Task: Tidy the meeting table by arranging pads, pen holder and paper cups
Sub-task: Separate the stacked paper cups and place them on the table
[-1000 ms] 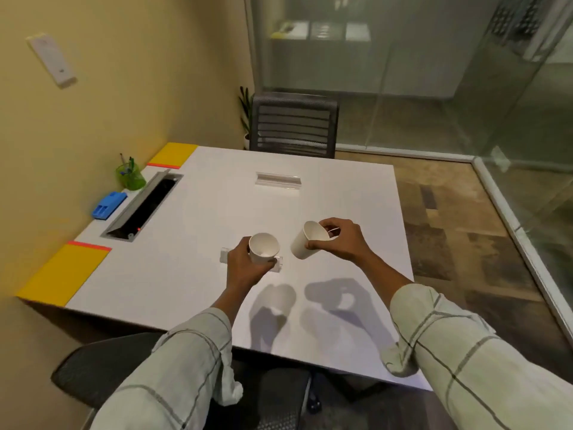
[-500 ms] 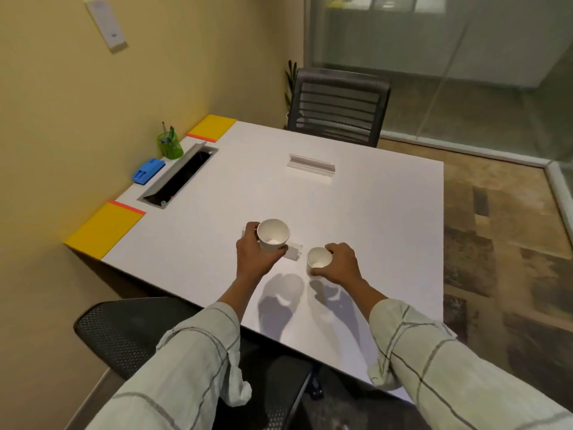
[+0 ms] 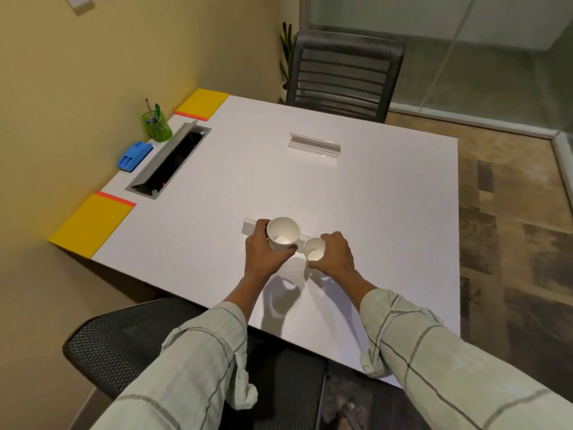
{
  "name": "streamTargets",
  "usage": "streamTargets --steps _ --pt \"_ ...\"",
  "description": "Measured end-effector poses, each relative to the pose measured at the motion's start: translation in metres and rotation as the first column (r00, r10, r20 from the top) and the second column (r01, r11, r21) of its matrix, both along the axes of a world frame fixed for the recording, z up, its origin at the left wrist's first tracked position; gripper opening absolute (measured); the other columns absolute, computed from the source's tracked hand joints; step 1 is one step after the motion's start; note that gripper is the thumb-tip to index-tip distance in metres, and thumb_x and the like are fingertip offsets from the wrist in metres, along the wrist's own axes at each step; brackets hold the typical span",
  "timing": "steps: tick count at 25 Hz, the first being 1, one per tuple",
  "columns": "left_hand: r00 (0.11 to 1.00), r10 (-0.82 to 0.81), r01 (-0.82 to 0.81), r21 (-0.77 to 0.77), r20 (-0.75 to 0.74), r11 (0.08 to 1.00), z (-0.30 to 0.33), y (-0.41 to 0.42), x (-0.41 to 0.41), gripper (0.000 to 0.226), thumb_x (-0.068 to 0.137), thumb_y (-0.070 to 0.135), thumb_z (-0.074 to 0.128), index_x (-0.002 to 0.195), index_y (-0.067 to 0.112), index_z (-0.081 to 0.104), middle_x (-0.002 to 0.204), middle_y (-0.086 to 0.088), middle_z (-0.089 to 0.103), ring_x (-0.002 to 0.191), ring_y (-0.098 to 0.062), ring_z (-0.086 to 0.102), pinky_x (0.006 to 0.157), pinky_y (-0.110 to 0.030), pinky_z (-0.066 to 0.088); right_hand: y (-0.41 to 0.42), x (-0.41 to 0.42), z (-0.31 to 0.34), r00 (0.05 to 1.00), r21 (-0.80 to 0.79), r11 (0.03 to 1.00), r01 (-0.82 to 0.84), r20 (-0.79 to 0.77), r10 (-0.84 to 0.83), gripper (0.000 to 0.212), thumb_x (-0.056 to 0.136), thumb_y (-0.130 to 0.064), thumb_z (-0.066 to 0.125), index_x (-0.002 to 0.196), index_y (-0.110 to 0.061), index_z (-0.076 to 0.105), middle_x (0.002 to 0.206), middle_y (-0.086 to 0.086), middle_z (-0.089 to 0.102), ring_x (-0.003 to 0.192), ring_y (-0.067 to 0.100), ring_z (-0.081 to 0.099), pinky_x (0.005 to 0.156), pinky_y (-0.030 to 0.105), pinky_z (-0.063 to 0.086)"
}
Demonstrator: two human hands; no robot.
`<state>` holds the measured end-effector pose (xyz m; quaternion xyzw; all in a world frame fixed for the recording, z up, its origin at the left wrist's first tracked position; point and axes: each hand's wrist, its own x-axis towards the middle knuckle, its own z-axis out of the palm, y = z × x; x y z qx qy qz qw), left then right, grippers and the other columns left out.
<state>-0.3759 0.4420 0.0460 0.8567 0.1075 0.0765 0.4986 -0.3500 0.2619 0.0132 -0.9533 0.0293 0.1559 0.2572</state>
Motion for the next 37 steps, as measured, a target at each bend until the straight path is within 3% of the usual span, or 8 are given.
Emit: streamTargets --steps 7,14,19,23,27,33,37 --pt "0.999 -0.044 0.044 0.016 -0.026 0.999 -0.008 0.006 0.004 0.064 0.053 0.031 0.089 0.105 0.023 0.052 0.090 0.013 0.062 0.085 -0.012 0.061 0.070 -0.018 0.050 0.005 -0.003 -0.006 0.996 -0.085 0.994 0.066 -0.058 -0.071 0.068 0.066 -0.035 0.084 0.121 -0.012 0.052 0.123 0.007 0.046 0.115 0.029 0.051 0.083 0.038 0.052" --pt "0.995 -0.094 0.095 0.026 -0.024 0.995 -0.008 -0.001 0.000 0.065 0.053 0.032 0.089 0.106 0.019 0.053 0.093 0.008 0.064 0.087 -0.014 0.062 0.073 -0.026 0.053 0.006 -0.010 -0.009 0.991 -0.088 0.992 0.093 -0.085 -0.101 0.081 0.065 -0.039 0.085 0.131 -0.012 0.044 0.128 0.008 0.047 0.119 0.030 0.050 0.088 0.040 0.052" --pt "0.992 -0.121 0.122 0.029 -0.022 0.992 -0.004 -0.005 -0.003 0.065 0.053 0.029 0.090 0.105 0.019 0.052 0.094 0.008 0.063 0.086 -0.015 0.063 0.072 -0.030 0.054 0.004 -0.016 0.000 0.990 -0.036 0.993 0.113 -0.076 -0.116 0.104 0.064 -0.047 0.085 0.144 -0.012 0.028 0.142 0.010 0.039 0.132 0.032 0.038 0.095 0.041 0.047" --pt "0.988 -0.155 0.155 0.008 0.001 0.988 0.004 -0.019 -0.002 0.066 0.053 0.029 0.090 0.106 0.019 0.053 0.095 0.004 0.066 0.087 -0.017 0.064 0.072 -0.034 0.055 -0.008 -0.019 0.018 0.999 0.147 0.988 0.045 0.020 -0.049 0.115 0.066 -0.050 0.085 0.153 -0.011 0.021 0.155 0.009 0.031 0.142 0.029 0.030 0.112 0.042 0.036" --pt "0.978 -0.205 0.206 -0.019 0.032 0.978 0.015 -0.036 0.002 0.066 0.052 0.031 0.088 0.106 0.020 0.052 0.097 0.005 0.065 0.089 -0.017 0.063 0.074 -0.033 0.054 -0.022 -0.031 0.041 0.989 0.342 0.940 -0.007 0.138 -0.043 0.110 0.063 -0.042 0.089 0.151 -0.015 0.028 0.151 0.003 0.040 0.132 0.018 0.046 0.107 0.039 0.044" --pt "0.948 -0.308 0.311 -0.037 0.081 0.950 0.037 -0.079 -0.001 0.064 0.051 0.031 0.087 0.105 0.019 0.054 0.095 0.006 0.064 0.086 -0.014 0.062 0.070 -0.026 0.052 -0.056 -0.059 0.063 0.928 0.490 0.866 0.101 0.266 -0.259 0.100 0.061 -0.033 0.093 0.145 -0.016 0.041 0.135 -0.001 0.056 0.117 0.006 0.055 0.091 0.025 0.052" --pt "0.924 -0.374 0.380 -0.085 0.081 0.921 0.046 -0.118 -0.013 0.060 0.052 0.028 0.087 0.102 0.020 0.054 0.093 0.009 0.064 0.087 -0.012 0.063 0.064 -0.013 0.043 -0.086 -0.084 0.073 0.876 0.516 0.846 0.135 0.337 -0.345 0.077 0.064 -0.026 0.091 0.131 -0.019 0.054 0.121 -0.003 0.065 0.111 0.007 0.061 0.088 0.033 0.057"
